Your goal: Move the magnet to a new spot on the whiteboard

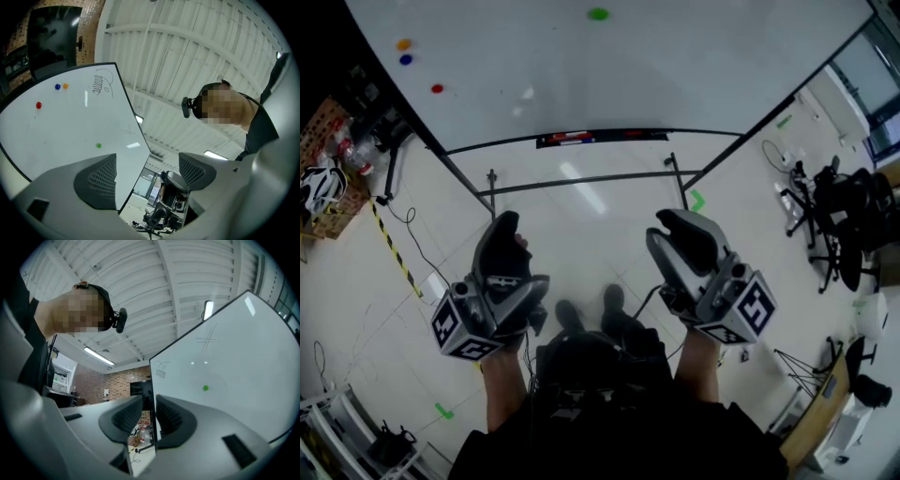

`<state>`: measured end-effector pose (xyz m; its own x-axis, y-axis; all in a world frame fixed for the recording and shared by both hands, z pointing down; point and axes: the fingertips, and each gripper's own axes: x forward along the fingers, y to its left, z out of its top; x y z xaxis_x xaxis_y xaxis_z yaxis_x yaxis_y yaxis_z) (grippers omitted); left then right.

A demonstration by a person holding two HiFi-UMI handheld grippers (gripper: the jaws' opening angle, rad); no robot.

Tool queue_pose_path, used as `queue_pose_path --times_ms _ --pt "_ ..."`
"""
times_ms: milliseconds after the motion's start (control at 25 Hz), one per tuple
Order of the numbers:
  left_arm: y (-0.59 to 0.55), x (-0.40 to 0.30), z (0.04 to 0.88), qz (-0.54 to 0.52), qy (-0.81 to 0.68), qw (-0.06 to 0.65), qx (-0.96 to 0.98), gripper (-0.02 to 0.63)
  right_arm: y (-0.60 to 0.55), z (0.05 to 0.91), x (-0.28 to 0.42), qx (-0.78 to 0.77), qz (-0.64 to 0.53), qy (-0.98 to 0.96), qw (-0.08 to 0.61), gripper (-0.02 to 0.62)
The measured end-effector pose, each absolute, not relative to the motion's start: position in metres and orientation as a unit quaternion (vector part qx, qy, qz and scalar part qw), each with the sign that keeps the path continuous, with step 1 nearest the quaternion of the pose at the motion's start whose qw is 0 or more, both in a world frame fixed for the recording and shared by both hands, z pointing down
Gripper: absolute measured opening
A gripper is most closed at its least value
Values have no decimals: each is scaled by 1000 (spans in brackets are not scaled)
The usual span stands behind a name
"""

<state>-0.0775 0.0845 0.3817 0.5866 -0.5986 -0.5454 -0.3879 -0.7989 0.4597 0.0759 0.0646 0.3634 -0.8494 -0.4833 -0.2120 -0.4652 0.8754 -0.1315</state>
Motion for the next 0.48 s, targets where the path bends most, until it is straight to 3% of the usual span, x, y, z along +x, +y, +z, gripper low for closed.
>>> queue_pose_path --times_ms 480 --pt "84 -52 354 -351 -293 96 884 414 57 332 86 -207 5 966 156 100"
